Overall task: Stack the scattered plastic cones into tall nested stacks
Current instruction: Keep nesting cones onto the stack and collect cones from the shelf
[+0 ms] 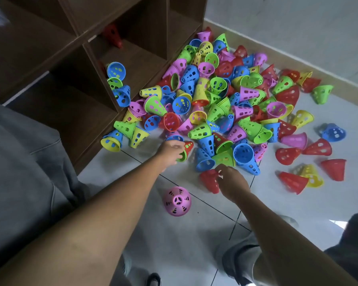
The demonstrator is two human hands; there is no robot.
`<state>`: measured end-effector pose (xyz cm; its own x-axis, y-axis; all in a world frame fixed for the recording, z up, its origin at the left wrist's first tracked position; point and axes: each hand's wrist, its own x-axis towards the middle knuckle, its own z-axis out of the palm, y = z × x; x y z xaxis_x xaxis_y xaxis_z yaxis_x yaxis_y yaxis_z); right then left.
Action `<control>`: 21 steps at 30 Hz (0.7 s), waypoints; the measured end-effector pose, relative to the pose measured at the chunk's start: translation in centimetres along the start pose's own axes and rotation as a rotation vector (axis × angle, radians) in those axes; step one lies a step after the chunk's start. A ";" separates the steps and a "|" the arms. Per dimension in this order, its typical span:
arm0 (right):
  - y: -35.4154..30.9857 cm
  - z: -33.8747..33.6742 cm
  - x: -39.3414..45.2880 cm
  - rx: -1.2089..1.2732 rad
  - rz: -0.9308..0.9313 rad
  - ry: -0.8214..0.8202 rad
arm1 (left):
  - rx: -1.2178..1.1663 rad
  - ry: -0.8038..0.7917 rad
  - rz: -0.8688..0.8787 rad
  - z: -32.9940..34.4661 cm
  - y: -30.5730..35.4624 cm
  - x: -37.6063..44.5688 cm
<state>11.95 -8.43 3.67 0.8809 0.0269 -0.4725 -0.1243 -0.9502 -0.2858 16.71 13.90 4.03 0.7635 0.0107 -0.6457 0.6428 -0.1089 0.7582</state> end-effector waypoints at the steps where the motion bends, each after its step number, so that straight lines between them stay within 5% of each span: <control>1: 0.2 0.1 0.1 -0.029 0.004 0.006 | -0.001 0.037 0.015 -0.3 -0.2 0.2; 9: 0.6 0.1 0.3 0.028 -0.056 0.069 | -0.026 0.164 0.117 -3.5 -1.0 -1.0; 16: -0.5 -1.6 0.0 0.679 0.009 0.040 | -0.241 0.283 0.107 -5.3 -0.7 -1.8; 21: -2.3 -3.6 -1.2 1.005 -0.011 -0.051 | -0.407 0.229 0.082 -5.2 0.1 -2.3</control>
<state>12.88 -7.41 7.91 0.8667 0.0696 -0.4939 -0.4646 -0.2474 -0.8502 15.33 19.06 6.09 0.7775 0.2427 -0.5802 0.5168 0.2791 0.8093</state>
